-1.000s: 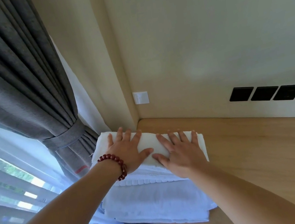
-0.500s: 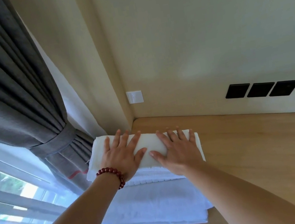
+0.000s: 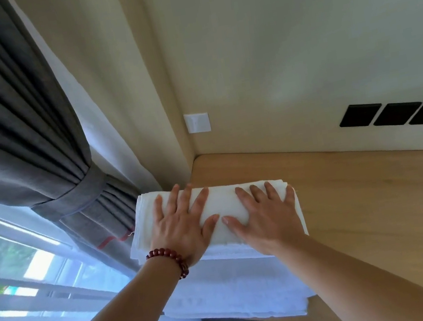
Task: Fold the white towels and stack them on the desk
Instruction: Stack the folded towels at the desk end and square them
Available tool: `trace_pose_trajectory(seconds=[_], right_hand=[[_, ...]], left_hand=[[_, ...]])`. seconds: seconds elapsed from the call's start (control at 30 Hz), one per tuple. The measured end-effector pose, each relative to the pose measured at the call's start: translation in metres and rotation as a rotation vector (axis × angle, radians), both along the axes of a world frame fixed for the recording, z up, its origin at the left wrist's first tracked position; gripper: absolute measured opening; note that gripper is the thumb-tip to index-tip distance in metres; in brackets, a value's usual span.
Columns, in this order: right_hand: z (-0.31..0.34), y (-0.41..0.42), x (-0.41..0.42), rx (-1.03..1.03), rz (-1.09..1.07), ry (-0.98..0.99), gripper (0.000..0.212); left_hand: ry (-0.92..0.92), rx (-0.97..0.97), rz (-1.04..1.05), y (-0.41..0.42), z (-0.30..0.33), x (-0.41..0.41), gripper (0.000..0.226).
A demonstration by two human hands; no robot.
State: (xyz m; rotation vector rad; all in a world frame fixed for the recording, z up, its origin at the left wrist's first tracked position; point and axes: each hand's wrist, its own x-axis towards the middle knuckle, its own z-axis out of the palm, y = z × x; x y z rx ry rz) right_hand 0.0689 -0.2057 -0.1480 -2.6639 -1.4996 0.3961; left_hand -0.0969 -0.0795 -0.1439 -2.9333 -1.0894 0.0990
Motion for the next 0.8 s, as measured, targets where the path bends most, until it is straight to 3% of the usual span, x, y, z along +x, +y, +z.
trace_pose_trajectory(seconds=[0.3,0.63,0.8], right_hand=[[-0.011,-0.008,-0.007,0.01,0.01,-0.035,0.089],[0.024,-0.001,-0.006,-0.064,0.006,0.029,0.088],[0.039,-0.008,-0.009,-0.071,0.001,-0.007,0.085]], left_hand=[[0.024,-0.001,-0.001,-0.007,-0.012,-0.005,0.069],[0.105,-0.101,0.014,-0.002,0.023,0.0,0.068],[0.103,-0.113,0.009,-0.009,0.037,0.002,0.079]])
